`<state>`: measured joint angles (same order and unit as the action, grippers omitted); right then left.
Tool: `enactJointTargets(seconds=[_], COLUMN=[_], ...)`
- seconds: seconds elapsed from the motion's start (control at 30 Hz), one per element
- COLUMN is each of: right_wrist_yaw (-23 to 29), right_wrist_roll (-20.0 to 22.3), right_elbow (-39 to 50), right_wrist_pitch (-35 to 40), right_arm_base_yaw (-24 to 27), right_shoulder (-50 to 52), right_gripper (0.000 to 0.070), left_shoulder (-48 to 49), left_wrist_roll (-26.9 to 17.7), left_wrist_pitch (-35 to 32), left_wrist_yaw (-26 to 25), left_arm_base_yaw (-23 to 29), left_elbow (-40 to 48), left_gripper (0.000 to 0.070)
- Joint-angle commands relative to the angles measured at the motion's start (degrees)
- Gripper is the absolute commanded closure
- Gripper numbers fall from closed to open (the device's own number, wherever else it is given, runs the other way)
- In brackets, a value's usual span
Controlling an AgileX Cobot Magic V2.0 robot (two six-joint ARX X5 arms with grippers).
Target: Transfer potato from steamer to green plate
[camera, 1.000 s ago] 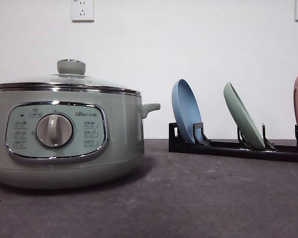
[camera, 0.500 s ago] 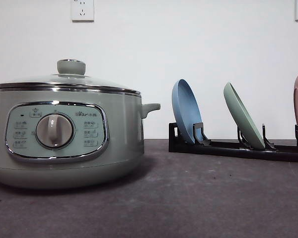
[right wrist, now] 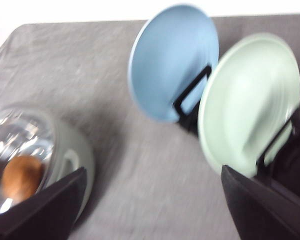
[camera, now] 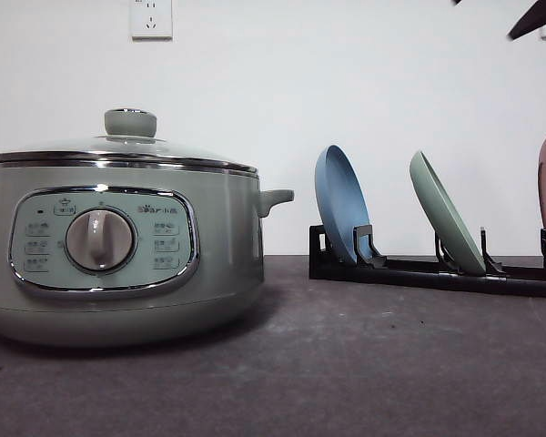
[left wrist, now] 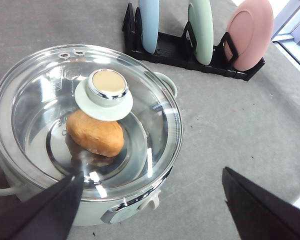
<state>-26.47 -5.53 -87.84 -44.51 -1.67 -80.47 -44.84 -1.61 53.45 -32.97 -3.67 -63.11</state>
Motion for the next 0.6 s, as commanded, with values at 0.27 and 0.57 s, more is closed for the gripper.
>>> enactJointTargets(seconds=[0.27, 0.57], right_wrist_yaw=[2.5, 4.5], right_wrist_roll=[-2.1, -3.5], right_elbow=[-8.9, -8.9], right_wrist_pitch=[6.2, 13.2], right_arm_base_yaw=[-2.3, -3.5], right_shoulder=[-16.3, -25.8], right_gripper=[0.0161, 0.0203], left_shoulder=[-0.4, -0.4], left_wrist_roll=[-0.5, -0.5], left_wrist_pitch=[-0.7, -0.7], left_wrist_yaw=[-0.3, -0.3], left_arm_base_yaw=[-0.1, -0.1], left_elbow=[-1.3, -1.3], left_gripper=[0.0134, 0.0134])
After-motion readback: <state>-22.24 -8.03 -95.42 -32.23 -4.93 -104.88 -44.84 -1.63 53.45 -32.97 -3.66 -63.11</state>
